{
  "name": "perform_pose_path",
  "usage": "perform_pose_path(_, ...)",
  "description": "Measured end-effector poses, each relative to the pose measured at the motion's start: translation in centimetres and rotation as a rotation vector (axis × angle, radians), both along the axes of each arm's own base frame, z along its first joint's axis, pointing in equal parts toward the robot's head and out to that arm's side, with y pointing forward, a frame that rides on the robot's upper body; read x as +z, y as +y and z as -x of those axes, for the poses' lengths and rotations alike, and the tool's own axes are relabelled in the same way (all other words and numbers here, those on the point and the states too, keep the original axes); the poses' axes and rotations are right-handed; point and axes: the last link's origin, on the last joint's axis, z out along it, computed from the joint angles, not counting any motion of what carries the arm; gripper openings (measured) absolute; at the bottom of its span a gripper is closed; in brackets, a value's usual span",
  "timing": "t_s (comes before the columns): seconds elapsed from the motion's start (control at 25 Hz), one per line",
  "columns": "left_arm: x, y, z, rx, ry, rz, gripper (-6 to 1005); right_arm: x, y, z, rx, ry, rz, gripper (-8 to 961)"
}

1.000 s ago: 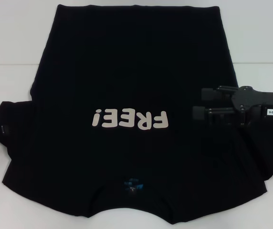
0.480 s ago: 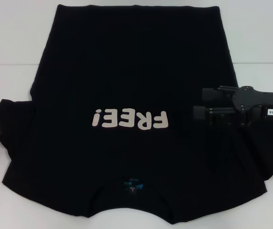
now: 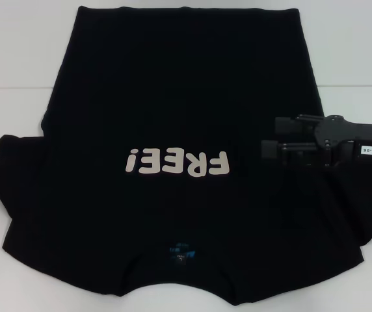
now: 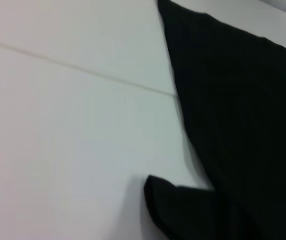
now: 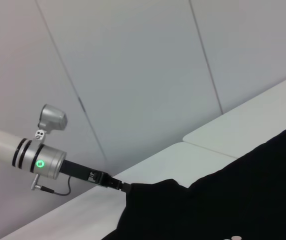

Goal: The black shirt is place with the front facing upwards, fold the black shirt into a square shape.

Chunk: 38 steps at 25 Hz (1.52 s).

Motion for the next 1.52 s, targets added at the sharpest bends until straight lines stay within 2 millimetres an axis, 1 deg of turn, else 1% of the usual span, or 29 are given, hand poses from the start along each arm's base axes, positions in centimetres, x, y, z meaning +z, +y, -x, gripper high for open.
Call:
perform_pose_path(0.24,1.0,1.3,-0.1,-0.004,0.073,-0.023,0,-0.4,0.0,-0.1,-0.017,0.004,-0.002,912)
perform_pose_path(0.68,2.3,2.9,-0.4,-0.004,0.141,-0.089,3,-0.6,-0.1,-0.1,-0.026,0.017,-0.003,902)
perform_pose_path(0.92,2.4,3.2,-0.6,-0.011,0.149,-0.097,5,-0.5,0.0,0.1,-0.017,0.017,-0.005,897)
perform_pose_path(1.24,2.4,3.2,-0.8,-0.016,0.141,-0.092,8,-0.5,0.0,0.2,-0.013,0.017,-0.005,890)
perform_pose_path(1.32,2.2,3.0,-1.2,-0.032,0.119,-0.072,8,-0.5,0.0,0.2,-0.012,0.017,-0.005,888)
perform_pose_path(1.44,2.0,2.5,-2.8,-0.088,0.061,-0.013,9,-0.5,0.0,0.2,-0.013,0.016,-0.003,886)
perform_pose_path(1.48,2.0,2.5,-2.8,-0.088,0.061,-0.013,9,-0.5,-0.1,0.1,-0.015,0.016,-0.002,885)
perform_pose_path(1.52,1.8,2.3,-3.5,-0.117,0.033,0.014,10,-0.5,-0.2,0.0,-0.016,0.016,-0.001,884)
